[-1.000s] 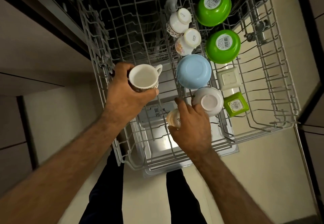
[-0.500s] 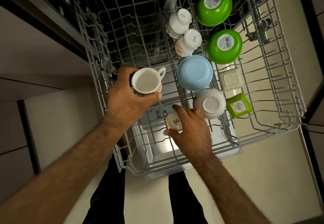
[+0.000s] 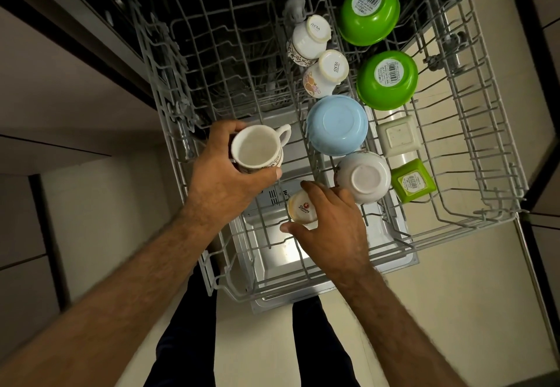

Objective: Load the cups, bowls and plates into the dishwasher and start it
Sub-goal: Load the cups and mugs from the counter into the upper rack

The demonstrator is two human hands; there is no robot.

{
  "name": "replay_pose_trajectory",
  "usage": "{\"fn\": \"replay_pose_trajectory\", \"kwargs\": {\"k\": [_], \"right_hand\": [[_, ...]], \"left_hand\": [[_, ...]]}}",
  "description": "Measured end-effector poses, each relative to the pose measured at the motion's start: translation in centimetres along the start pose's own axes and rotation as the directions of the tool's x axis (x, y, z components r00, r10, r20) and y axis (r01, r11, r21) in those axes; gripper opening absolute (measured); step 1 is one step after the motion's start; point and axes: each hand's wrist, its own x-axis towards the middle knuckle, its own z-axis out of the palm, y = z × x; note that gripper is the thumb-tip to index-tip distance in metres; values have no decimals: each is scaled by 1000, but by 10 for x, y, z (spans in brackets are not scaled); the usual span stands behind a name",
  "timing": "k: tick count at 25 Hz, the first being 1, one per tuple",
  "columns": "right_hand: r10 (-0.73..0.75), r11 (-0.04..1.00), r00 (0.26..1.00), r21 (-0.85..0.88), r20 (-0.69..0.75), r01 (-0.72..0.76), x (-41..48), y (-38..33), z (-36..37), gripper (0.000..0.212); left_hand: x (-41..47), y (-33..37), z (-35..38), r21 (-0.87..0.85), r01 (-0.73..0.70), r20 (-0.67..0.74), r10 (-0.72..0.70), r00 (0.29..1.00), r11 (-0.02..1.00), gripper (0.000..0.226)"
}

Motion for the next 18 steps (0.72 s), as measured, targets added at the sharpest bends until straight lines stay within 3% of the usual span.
{"fn": "replay_pose_trajectory", "kwargs": {"k": [4, 6, 9, 10, 12, 16, 18], "right_hand": [[-7, 997, 998, 78, -58, 12, -1, -4, -6, 82], [70, 939, 997, 339, -38, -53, 2, -12, -15, 84], [137, 566, 988, 814, 67, -134, 12, -28, -27, 78], [143, 456, 988, 882, 60, -120, 15, -32, -29, 75], [173, 356, 984, 929, 36, -97, 22, -39, -30, 74], [235, 358, 972, 928, 21, -107, 32, -36, -32, 79], [210, 518, 976, 853, -54, -64, 36, -28, -37, 74]], "left_hand": [[-1, -2, 0, -40, 51, 60, -49, 997, 998, 74], [-1, -3, 0, -132, 148, 116, -133, 984, 980, 68], [-1, -2, 6, -372, 304, 244, -224, 944, 877, 62], [-1, 0, 8, -412, 334, 269, -236, 934, 848, 56], [-1, 6, 13, -453, 370, 293, -257, 921, 811, 45], [4, 14, 14, -479, 386, 316, -256, 914, 788, 38], [7, 16, 12, -406, 349, 285, -246, 926, 845, 54]]}}
